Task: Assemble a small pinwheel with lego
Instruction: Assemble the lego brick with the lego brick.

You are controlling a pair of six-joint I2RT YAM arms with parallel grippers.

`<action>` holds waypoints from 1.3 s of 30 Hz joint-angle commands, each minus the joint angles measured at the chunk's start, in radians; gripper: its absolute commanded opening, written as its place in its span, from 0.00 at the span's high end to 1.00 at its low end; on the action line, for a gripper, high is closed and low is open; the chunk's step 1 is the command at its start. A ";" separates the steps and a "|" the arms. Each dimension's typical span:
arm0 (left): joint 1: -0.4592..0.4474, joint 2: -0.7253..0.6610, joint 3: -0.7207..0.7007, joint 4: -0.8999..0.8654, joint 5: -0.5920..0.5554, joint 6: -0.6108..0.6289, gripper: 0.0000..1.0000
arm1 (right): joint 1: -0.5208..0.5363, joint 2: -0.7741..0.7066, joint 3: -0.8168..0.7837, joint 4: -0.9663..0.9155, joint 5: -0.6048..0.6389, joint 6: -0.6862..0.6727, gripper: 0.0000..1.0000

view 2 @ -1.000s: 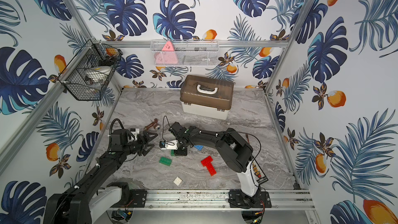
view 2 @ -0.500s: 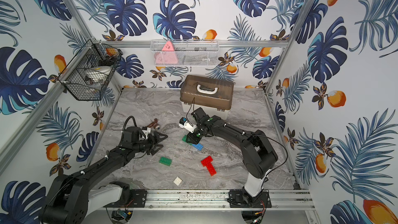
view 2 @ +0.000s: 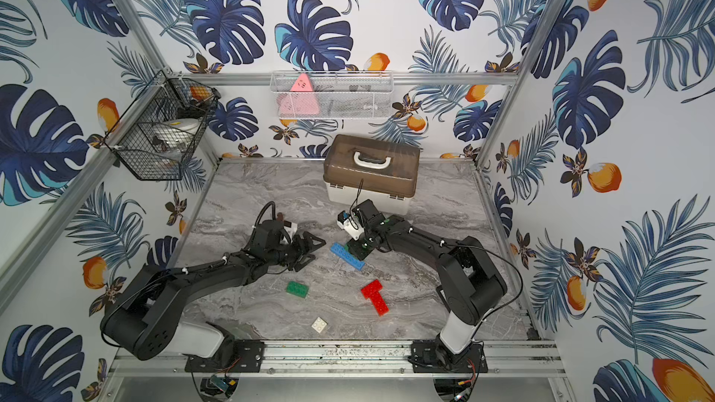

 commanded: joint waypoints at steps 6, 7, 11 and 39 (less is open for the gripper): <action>-0.016 0.021 -0.003 0.054 -0.036 -0.005 0.17 | 0.007 0.047 0.006 0.057 0.008 -0.006 0.91; -0.015 0.024 -0.005 0.062 -0.035 -0.008 0.17 | 0.008 0.051 0.006 0.056 0.011 -0.004 0.91; -0.021 0.042 0.001 0.067 -0.028 -0.004 0.17 | 0.008 0.061 0.006 0.064 0.011 0.001 0.92; -0.037 0.076 -0.019 0.148 -0.015 -0.040 0.17 | 0.062 0.214 0.082 -0.212 0.168 -0.104 0.98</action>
